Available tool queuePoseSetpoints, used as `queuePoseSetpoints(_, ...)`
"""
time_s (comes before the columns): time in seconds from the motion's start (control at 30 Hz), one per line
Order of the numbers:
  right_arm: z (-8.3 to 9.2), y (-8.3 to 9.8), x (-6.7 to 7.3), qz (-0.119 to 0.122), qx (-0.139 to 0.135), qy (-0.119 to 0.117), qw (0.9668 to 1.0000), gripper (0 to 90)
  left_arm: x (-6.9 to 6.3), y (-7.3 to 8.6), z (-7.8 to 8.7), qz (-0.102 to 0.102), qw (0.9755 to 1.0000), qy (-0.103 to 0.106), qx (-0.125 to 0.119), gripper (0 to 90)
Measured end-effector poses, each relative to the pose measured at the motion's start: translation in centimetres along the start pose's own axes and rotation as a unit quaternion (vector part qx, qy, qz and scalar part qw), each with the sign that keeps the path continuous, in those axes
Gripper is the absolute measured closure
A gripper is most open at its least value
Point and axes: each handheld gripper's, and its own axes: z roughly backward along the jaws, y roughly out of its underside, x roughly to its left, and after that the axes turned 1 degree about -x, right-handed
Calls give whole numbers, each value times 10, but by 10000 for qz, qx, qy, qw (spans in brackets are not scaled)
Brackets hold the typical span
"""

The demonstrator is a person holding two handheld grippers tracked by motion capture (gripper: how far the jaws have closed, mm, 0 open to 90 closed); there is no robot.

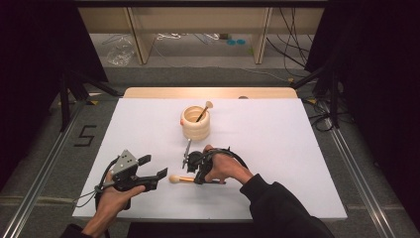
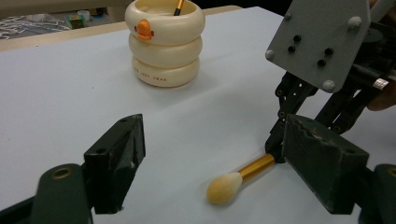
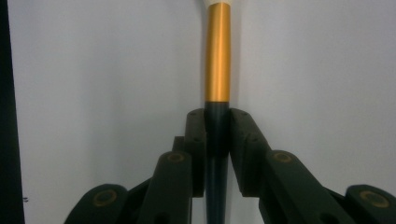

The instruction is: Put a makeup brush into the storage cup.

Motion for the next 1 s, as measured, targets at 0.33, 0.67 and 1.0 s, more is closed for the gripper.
queuePoseSetpoints(0.33, 1, 2, -3, 146, 27, 168, 9997, 786, 1, 0, 0, 42, 10000, -16, -39, 217)
queuePoseSetpoints(0.67, 8, 3, -4, -50, -265, 172, 9995, 786, 1, 0, 1, 68, 10000, -52, -8, 218)
queuePoseSetpoints(1.0, 23, 9, -12, -174, -625, 429, 9970, 786, 5, 0, 1, 108, 9999, -75, 45, 223)
